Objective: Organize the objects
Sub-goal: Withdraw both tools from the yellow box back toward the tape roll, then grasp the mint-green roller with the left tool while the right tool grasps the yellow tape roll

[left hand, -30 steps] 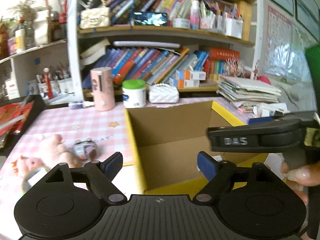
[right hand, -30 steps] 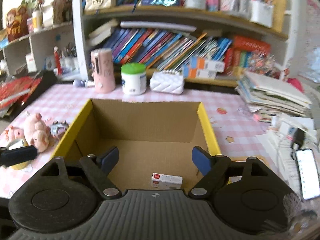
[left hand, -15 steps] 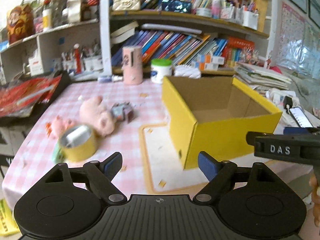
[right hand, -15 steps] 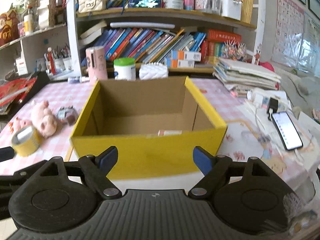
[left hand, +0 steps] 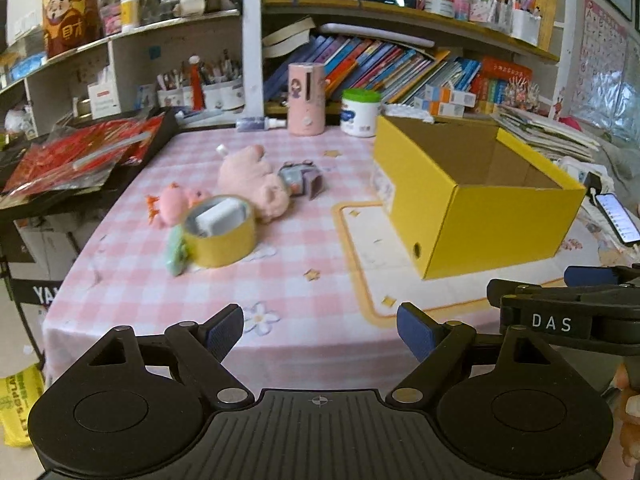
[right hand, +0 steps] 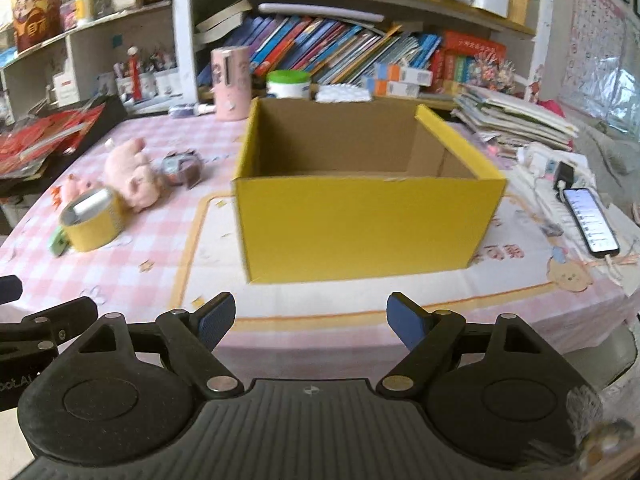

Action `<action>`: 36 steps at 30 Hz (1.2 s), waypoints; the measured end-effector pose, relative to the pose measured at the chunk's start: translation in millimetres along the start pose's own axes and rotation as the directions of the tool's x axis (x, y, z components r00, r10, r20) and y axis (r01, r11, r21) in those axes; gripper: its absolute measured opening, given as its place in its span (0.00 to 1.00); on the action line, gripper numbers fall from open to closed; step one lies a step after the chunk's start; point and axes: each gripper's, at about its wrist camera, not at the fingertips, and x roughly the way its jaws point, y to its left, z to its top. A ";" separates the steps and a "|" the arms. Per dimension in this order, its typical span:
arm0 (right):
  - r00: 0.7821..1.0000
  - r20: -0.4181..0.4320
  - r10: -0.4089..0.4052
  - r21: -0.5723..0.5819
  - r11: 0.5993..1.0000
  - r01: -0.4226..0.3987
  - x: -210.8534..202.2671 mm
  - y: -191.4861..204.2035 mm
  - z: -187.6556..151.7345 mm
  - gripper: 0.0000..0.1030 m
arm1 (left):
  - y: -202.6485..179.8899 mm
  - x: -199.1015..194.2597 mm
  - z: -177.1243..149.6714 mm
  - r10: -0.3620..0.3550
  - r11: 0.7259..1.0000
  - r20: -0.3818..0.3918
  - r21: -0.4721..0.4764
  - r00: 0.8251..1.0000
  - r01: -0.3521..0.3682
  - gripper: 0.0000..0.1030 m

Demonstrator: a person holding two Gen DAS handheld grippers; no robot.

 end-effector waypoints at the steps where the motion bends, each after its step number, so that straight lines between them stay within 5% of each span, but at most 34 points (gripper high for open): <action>1: 1.000 -0.005 0.008 -0.005 1.000 -0.008 -0.2 4.8 -1.8 0.80 | 3.2 -1.3 -1.6 0.004 1.000 -0.002 -0.001 1.000 -0.004 0.84; 20: 0.993 -0.002 0.118 -0.081 0.990 -0.118 -7.4 74.1 -0.7 0.80 | 61.8 -24.7 -13.4 0.095 0.994 0.017 -0.056 0.995 -0.094 0.84; 36: 0.979 -0.019 0.201 -0.132 0.970 -0.202 41.7 97.3 35.2 0.80 | 84.2 17.0 11.7 0.167 0.980 -0.006 -0.107 0.986 -0.166 0.84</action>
